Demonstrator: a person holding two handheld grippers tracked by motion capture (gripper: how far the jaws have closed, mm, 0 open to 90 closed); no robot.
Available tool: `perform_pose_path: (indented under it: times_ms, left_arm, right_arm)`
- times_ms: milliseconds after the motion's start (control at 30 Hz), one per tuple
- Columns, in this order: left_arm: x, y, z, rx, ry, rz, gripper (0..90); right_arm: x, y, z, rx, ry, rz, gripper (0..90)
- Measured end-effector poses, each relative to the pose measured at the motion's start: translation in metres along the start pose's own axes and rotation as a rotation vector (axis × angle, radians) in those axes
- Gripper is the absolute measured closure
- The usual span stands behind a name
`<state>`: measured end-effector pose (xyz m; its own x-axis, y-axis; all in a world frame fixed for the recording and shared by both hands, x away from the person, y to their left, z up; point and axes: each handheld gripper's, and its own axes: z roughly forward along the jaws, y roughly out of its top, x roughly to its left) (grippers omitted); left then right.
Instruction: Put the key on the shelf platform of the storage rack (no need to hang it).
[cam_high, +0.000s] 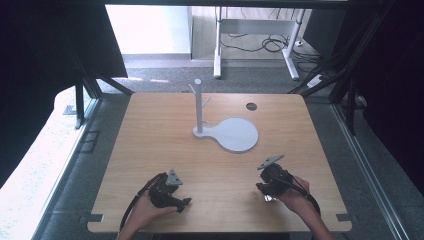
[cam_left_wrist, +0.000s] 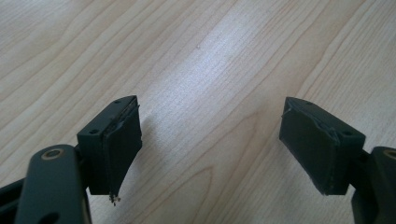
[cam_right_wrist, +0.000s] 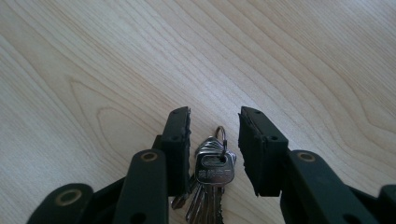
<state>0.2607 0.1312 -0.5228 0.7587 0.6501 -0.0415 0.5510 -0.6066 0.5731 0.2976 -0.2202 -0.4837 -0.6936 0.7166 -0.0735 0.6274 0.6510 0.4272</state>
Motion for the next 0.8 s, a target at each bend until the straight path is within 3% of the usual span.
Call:
perform_pose_path:
  times_ms: [167,367,800]
  left_arm:
    - [0.001,0.0,-0.001,0.002,-0.003,-0.003,21.1]
    - [0.003,-0.001,0.0,0.005,0.001,-0.01,21.1]
    - [0.004,-0.002,0.0,0.008,-0.001,-0.015,21.1]
  right_arm:
    - [-0.006,0.003,0.007,0.054,0.01,-0.002,69.7]
    - [-0.01,0.005,0.009,0.07,0.002,-0.009,73.4]
    - [-0.021,0.008,0.02,0.134,0.061,0.027,82.4]
